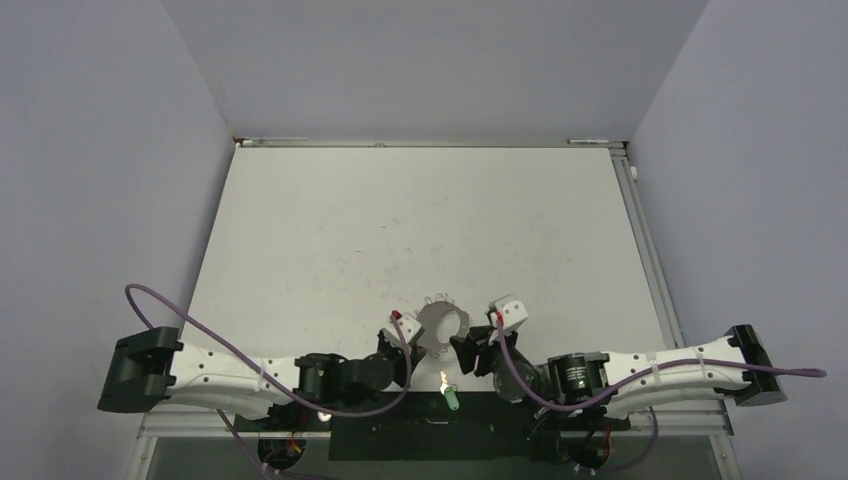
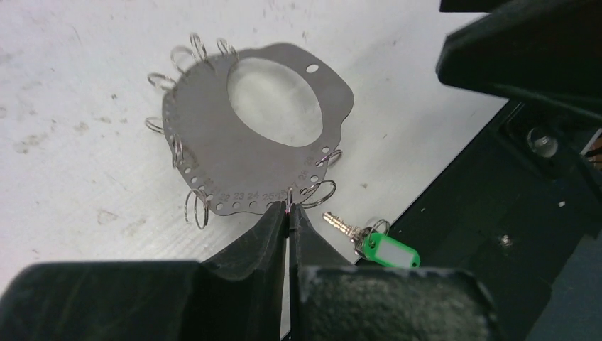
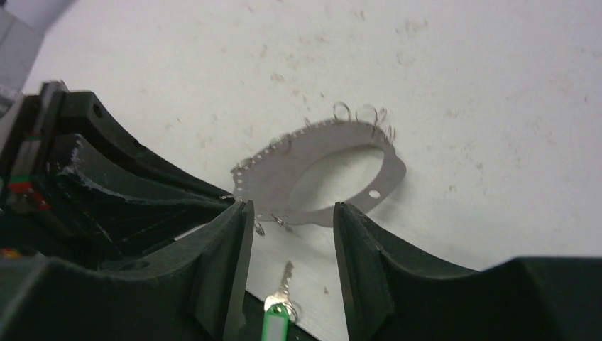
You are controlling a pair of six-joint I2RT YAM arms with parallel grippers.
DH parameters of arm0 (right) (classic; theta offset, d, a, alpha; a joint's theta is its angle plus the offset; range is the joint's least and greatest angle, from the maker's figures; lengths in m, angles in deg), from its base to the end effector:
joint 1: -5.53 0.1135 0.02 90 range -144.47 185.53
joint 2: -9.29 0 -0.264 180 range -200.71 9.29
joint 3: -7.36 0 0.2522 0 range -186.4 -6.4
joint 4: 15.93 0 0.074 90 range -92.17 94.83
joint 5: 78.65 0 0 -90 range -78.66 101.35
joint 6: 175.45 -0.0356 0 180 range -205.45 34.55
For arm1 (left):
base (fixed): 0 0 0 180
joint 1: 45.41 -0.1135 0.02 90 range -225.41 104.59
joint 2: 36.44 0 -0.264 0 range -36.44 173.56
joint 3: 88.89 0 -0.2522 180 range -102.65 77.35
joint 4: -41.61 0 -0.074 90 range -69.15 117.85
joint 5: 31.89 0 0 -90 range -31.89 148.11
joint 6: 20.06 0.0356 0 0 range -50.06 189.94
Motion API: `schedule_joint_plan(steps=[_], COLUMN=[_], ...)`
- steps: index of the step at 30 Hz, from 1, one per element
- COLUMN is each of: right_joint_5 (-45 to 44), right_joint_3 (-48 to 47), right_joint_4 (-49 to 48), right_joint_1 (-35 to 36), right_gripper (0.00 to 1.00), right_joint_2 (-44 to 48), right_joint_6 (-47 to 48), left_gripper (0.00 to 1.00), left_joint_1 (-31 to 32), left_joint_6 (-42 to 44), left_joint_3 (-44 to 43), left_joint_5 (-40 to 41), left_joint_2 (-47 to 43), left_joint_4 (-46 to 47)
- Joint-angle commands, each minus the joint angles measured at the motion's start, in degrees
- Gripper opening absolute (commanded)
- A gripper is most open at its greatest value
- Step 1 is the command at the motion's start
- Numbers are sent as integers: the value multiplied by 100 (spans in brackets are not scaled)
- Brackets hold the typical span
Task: Put the keys on the keyring
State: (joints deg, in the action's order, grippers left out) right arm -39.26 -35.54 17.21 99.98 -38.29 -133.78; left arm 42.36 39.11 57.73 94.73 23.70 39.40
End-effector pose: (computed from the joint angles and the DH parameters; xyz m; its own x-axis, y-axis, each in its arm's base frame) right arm 0.0143 0.1712 0.2286 -0.4764 0.0114 -0.8792 -0.4877 0.8286 0.2750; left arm 0.0291 -0.2025 0.1792 -0.4168 0.1323 -0.8993 0.6616 0.7226 -0.2003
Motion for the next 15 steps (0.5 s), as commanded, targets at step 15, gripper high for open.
schedule_joint_plan(steps=[15], right_joint_5=[8947], right_joint_3=[-913], right_joint_4=[-3131], right_joint_1=[-4279], right_gripper=[45], right_joint_2=[-540], right_joint_6=[3998], left_gripper=[0], left_joint_1=[-50], left_joint_6=[2763], left_joint_3=[-1427], left_joint_5=[-282], left_joint_2=[-3101], left_joint_4=[-2050])
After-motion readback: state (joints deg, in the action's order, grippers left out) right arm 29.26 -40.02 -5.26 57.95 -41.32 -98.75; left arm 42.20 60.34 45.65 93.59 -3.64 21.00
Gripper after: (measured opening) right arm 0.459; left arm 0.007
